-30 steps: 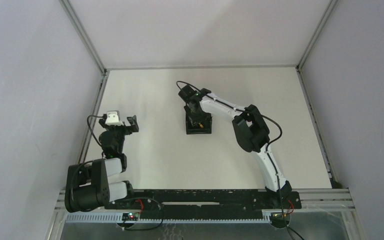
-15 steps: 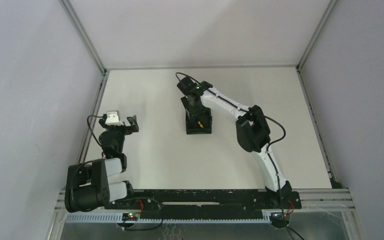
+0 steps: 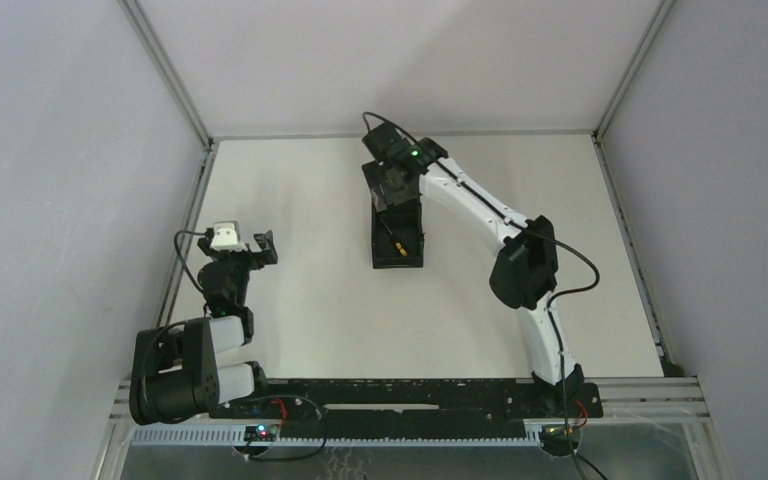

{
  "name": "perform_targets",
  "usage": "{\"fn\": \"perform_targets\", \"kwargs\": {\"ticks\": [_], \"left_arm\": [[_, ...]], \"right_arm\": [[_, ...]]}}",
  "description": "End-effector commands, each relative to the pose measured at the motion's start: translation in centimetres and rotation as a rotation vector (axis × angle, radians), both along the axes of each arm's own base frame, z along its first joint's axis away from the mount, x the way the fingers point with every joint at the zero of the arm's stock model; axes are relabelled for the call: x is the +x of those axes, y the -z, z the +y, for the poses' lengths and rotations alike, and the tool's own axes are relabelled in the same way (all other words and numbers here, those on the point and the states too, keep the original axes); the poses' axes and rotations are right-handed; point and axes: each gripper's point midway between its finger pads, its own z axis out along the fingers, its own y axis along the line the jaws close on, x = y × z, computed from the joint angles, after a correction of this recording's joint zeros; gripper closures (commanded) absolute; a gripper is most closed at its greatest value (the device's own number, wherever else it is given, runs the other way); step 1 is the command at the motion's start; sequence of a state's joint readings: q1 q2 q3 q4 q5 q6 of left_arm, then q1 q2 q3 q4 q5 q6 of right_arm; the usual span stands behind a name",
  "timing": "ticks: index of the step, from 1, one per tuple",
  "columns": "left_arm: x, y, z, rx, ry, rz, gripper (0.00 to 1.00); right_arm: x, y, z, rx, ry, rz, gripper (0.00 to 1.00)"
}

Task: Put the screwdriver in the bin
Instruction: Place the screwdriver in the bin, then reset both arms

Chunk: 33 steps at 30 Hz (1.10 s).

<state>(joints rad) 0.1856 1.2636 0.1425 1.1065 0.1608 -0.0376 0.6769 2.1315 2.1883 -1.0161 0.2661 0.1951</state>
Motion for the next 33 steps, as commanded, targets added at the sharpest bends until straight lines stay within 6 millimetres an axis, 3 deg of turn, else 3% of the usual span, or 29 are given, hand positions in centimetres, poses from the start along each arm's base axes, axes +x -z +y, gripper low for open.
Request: {"fn": "perform_targets", "kwargs": {"ticks": [1, 5, 10, 18, 23, 33], "left_arm": [[-0.1, -1.6, -0.2, 0.006, 0.005, -0.076, 0.00], [-0.1, -1.6, -0.2, 0.006, 0.005, -0.077, 0.00], [-0.1, -1.6, -0.2, 0.005, 0.005, -0.078, 0.00], [-0.1, -1.6, -0.2, 0.006, 0.005, -0.076, 0.00], [-0.1, -1.7, -0.2, 0.006, 0.005, -0.079, 0.00], [-0.1, -1.6, -0.2, 0.006, 0.004, -0.077, 0.00]], "right_arm": [[0.9, -6.4, -4.6, 0.052, 0.089, -0.116, 0.16], [1.0, -7.7, -8.2, 0.076, 0.139, -0.146, 0.06], [0.5, -7.7, -12.8, 0.097, 0.202, -0.163, 0.02], [-2.1, -4.4, -19.1, 0.091, 0.291, -0.140, 0.02], [-4.6, -1.3, -21.1, 0.100, 0.303, -0.130, 0.02], [-8.3, 2.1, -21.6, 0.180, 0.316, -0.101, 0.02]]}}
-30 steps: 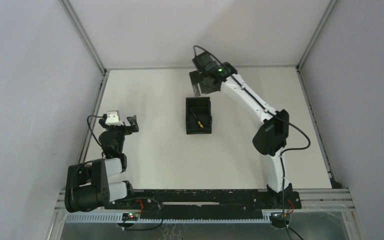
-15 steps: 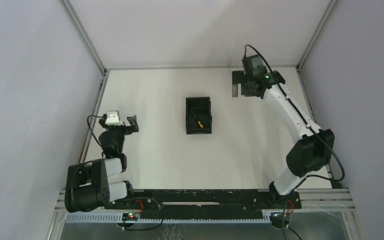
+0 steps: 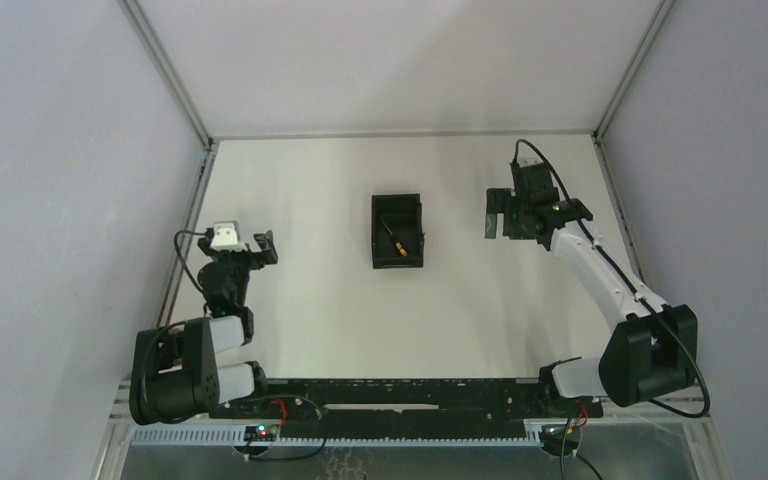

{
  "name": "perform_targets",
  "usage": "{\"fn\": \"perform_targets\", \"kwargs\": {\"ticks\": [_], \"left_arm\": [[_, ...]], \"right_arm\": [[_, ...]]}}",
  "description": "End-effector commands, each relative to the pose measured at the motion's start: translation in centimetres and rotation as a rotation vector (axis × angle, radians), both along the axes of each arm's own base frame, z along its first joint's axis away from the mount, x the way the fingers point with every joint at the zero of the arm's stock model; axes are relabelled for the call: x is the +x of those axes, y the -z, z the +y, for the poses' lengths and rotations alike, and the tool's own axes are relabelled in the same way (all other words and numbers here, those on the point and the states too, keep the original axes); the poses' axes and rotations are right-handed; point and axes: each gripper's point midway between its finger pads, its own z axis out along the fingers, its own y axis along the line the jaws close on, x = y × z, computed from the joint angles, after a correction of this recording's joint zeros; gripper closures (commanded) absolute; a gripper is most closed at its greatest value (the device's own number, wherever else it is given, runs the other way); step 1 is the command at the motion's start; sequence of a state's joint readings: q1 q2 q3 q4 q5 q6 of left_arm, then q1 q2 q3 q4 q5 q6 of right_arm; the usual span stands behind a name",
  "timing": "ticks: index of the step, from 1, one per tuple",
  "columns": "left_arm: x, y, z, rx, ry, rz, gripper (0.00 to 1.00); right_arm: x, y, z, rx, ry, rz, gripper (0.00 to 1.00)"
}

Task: Put the screwdriver in the bin
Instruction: Reset both arms

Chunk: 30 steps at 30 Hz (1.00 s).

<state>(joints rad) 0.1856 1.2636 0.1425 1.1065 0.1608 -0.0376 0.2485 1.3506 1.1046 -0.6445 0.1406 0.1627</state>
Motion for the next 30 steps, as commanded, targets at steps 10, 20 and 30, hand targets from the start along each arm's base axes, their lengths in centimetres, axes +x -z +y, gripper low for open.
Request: {"fn": "perform_targets", "kwargs": {"ticks": [10, 20, 30], "left_arm": [[-0.1, -1.6, -0.2, 0.006, 0.004, -0.078, 0.00], [-0.1, -1.6, -0.2, 0.006, 0.005, -0.077, 0.00], [-0.1, -1.6, -0.2, 0.006, 0.004, -0.077, 0.00]], "right_arm": [[-1.0, 0.8, 0.0, 0.027, -0.008, -0.004, 0.02], [-1.1, 0.7, 0.2, 0.049, -0.013, -0.004, 0.03], [-1.5, 0.5, 0.1, 0.046, -0.020, 0.002, 0.03]]}}
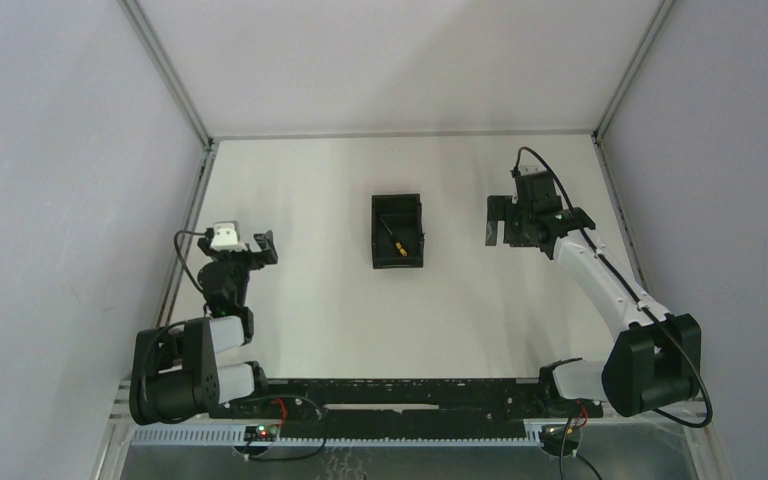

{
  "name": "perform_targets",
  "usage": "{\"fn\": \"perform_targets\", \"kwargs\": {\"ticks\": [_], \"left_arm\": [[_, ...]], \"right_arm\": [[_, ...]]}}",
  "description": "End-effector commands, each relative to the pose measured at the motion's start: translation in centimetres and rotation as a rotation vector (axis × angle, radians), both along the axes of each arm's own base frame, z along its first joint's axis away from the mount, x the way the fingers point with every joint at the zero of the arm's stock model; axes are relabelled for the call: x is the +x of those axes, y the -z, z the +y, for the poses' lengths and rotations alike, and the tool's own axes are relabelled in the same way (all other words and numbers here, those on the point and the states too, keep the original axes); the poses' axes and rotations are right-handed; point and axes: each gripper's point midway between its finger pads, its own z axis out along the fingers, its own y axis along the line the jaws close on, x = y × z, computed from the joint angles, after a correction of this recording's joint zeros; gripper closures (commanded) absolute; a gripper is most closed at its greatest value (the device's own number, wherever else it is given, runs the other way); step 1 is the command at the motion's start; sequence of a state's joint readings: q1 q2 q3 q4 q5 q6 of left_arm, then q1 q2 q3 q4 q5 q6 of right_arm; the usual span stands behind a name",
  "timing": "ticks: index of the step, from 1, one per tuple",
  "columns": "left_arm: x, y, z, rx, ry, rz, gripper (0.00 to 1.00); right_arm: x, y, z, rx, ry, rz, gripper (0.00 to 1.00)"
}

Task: Put the screwdriver in the bin
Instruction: Reset both arms

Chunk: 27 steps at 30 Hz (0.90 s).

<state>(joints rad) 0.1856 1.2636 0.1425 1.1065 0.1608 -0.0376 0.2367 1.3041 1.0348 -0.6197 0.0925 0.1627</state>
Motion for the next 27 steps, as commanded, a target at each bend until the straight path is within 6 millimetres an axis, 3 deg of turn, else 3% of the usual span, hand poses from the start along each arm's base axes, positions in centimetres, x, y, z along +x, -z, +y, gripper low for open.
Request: {"fn": "perform_targets", "kwargs": {"ticks": [1, 27], "left_arm": [[-0.08, -1.57, -0.19, 0.005, 0.004, -0.075, 0.00], [-0.06, -1.66, -0.21, 0.006, 0.005, -0.078, 0.00]], "right_arm": [[-0.35, -0.32, -0.06, 0.009, -0.002, -0.002, 0.03], [-0.93, -1.00, 0.35, 0.032, -0.042, -0.008, 0.04]]}}
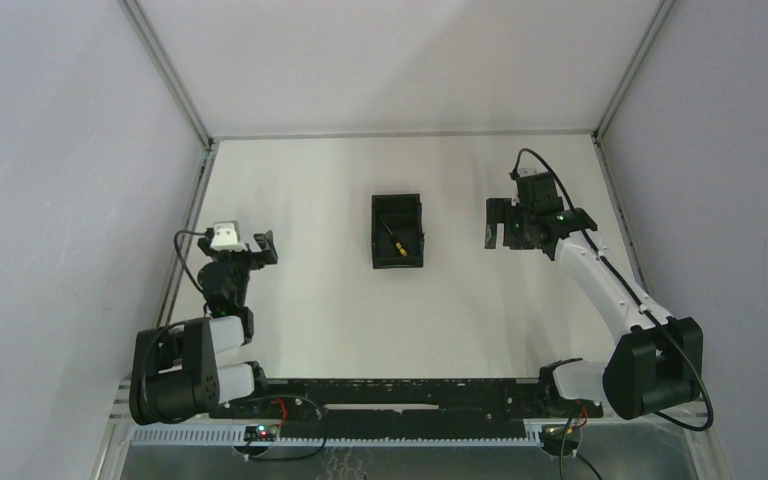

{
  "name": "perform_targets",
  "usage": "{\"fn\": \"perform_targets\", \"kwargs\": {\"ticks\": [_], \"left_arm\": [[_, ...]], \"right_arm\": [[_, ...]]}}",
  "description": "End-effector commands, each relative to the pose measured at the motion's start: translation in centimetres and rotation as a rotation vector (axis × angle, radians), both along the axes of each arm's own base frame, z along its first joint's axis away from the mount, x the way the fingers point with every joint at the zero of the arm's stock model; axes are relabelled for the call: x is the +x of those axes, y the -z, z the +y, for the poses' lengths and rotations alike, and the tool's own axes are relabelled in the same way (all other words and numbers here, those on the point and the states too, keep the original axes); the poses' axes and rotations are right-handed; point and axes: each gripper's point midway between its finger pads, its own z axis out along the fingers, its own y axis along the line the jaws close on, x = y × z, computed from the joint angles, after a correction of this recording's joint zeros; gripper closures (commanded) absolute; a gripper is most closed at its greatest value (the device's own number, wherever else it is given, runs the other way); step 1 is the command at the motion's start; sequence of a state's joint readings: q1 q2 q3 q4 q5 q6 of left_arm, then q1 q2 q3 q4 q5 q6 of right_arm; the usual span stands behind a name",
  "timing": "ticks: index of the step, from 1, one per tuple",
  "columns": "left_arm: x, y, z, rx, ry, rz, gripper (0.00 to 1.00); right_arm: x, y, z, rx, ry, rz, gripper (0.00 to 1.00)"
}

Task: Put the screwdriver in the bin
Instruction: Reset both arms

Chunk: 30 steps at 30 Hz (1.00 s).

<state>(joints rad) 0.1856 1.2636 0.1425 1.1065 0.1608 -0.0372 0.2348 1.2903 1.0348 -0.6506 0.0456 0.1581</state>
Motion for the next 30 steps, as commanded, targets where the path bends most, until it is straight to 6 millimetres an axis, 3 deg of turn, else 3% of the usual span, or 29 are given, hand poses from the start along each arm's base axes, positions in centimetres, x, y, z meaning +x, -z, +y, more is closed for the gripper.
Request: {"fn": "perform_targets", "kwargs": {"ticks": [1, 30], "left_arm": [[-0.1, -1.6, -0.2, 0.006, 0.004, -0.078, 0.00], [-0.1, -1.6, -0.2, 0.005, 0.005, -0.077, 0.00]], "right_arm": [[-0.1, -1.0, -0.2, 0.005, -0.010, -0.035, 0.04], [-0.2, -2.0, -0.2, 0.029, 0.007, -0.057, 0.04]]}}
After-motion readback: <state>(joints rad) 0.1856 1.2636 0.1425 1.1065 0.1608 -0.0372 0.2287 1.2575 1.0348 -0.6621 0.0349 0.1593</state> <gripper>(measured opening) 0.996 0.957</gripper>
